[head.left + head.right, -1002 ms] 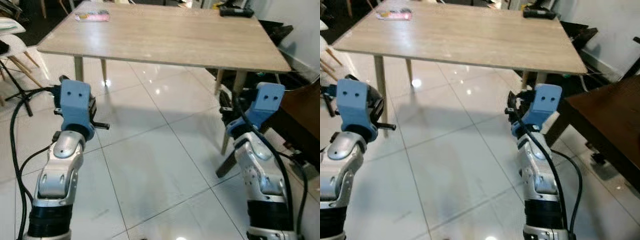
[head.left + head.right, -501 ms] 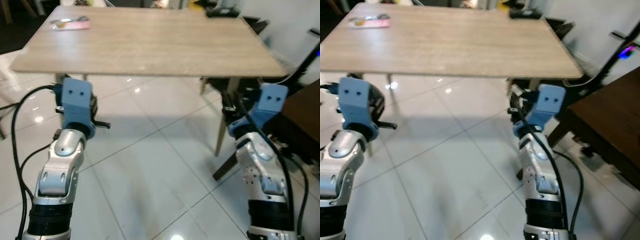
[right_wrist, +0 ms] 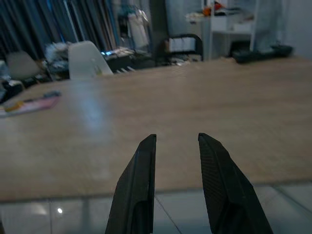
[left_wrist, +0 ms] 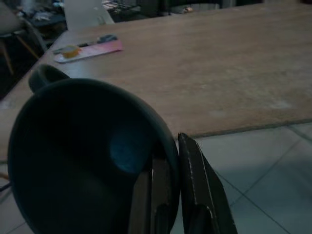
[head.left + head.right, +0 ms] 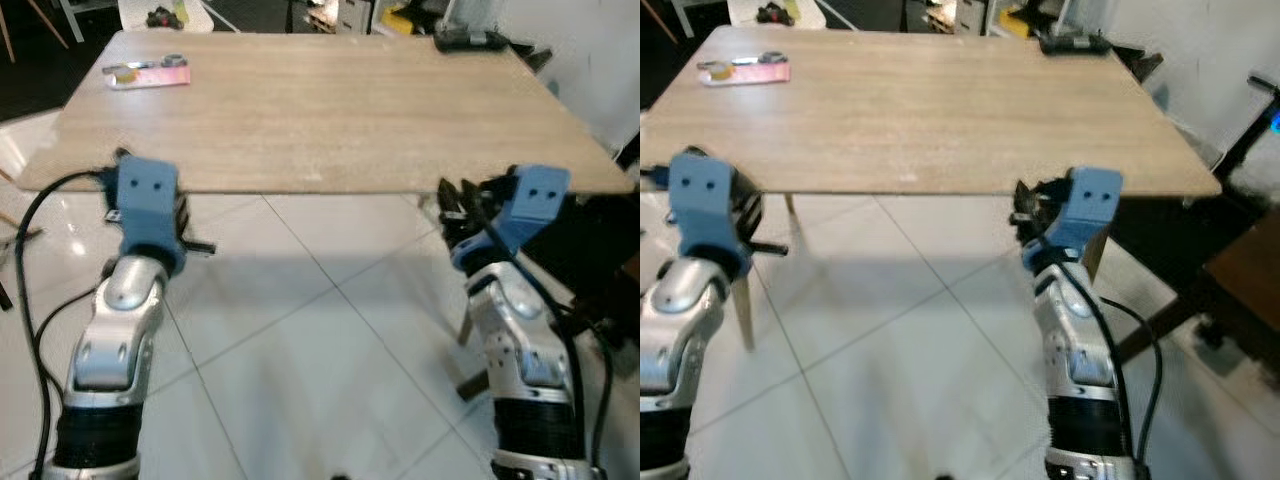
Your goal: Setting the table
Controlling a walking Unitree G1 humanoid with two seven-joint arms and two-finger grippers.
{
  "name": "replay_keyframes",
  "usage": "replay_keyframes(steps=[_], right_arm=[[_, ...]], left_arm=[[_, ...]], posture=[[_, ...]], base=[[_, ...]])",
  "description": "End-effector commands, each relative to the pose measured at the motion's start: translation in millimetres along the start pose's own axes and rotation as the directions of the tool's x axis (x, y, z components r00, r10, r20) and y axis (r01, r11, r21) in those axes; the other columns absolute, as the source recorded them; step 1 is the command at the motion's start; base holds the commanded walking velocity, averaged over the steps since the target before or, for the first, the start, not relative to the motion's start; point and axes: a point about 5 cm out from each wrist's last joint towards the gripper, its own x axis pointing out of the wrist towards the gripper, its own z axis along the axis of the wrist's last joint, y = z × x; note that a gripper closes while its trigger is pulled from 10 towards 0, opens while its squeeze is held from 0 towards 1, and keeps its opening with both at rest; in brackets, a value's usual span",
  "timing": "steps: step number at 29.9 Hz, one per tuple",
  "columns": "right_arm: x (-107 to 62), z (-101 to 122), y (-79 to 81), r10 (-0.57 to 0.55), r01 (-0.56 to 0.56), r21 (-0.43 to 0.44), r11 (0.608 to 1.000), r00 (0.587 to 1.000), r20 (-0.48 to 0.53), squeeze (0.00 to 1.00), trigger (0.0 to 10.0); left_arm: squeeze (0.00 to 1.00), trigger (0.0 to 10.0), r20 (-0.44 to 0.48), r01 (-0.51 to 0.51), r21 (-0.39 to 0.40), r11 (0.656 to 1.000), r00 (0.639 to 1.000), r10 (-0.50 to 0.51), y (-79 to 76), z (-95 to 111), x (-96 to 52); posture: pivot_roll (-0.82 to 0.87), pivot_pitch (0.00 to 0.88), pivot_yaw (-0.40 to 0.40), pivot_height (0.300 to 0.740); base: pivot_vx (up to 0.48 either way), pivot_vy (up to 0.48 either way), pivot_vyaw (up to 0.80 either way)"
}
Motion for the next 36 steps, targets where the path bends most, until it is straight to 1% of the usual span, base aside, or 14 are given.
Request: replay_keyframes(steps=[1, 6, 16, 26, 36], right_arm=[[-2.6, -6.2, 1.1, -0.001, 0.001, 0.014, 1.000, 1.000, -0.022, 0.00, 10.0], [-1.9, -5.8, 0.0, -0.009, 0.010, 0.026, 1.000, 1.000, -0.024, 0.00, 10.0], [-1.8, -5.1, -2.3, -0.022, 0.023, 0.029, 0.999, 1.000, -0.021, 0.00, 10.0], [-0.4, -3.6, 2.1, 0.001, -0.001, 0.017, 1.000, 1.000, -0.010, 0.00, 10.0], [0.8, -4.4, 9.6, 0.050, -0.050, 0.028, 0.998, 0.999, -0.015, 0.00, 10.0]], left_arm=[[0.00, 10.0, -0.020, -0.012, 0.011, 1.000, 1.000, 0.012, 3.7, -5.1, -1.7], [0.00, 10.0, -0.019, -0.008, 0.011, 1.000, 1.000, 0.008, 3.4, -4.7, -1.4], [0.00, 10.0, -0.017, -0.003, 0.010, 1.000, 1.000, 0.003, 2.9, -4.2, -0.8], [0.00, 10.0, -0.015, -0.005, 0.012, 1.000, 1.000, 0.006, 3.5, -3.8, -1.1], [0.00, 10.0, -0.018, -0.012, 0.023, 1.000, 1.000, 0.012, 3.7, -4.4, -1.8]], posture=[[0.08, 0.086, 0.036, 0.740], [0.08, 0.084, 0.037, 0.740], [0.08, 0.085, 0.040, 0.740], [0.09, 0.084, 0.040, 0.740], [0.09, 0.084, 0.039, 0.740]], base=[[0.480, 0.000, 0.00], [0.480, 0.000, -0.55], [0.480, 0.000, -0.76], [0.478, 0.000, 0.00], [0.413, 0.000, 0.00]])
